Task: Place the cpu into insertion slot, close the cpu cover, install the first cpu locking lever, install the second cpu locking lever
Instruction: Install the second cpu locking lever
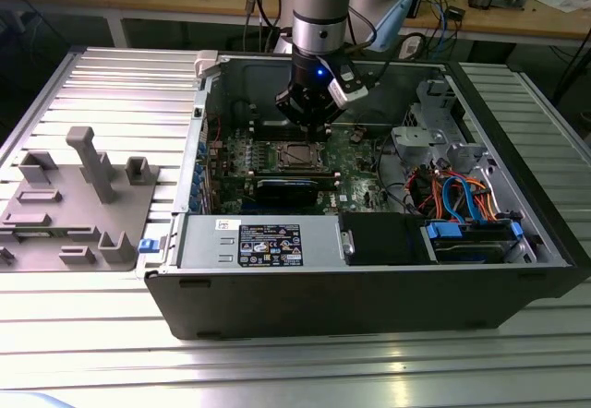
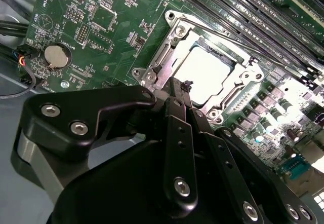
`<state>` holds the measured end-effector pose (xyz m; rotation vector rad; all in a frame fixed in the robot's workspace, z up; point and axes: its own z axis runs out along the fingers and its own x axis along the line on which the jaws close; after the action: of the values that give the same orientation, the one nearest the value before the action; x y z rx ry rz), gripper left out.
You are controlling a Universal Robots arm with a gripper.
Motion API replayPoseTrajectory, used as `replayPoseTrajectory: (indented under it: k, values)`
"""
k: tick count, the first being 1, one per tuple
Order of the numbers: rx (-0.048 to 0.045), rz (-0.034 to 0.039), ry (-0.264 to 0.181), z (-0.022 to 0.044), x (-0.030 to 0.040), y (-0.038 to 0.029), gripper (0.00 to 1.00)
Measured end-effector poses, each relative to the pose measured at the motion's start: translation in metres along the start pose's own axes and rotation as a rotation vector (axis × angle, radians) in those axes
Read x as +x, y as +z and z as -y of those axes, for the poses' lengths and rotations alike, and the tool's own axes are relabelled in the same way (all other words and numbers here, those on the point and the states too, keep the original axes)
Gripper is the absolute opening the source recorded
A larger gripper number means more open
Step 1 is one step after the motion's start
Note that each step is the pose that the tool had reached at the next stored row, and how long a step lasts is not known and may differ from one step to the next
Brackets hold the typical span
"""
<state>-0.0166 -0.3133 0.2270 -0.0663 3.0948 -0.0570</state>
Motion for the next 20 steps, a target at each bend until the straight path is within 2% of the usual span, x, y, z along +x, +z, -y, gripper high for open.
replayPoseTrajectory:
  k: [9, 15, 20]
  values:
    - [-0.0001, 0.0, -0.001, 0.0002, 0.0001, 0.0, 0.11]
    - [-0.0001, 0.0, -0.001, 0.005, 0.0003, 0.0002, 0.11]
    - [0.0009, 0.0, -0.001, 0.0054, -0.0001, -0.0065, 0.11]
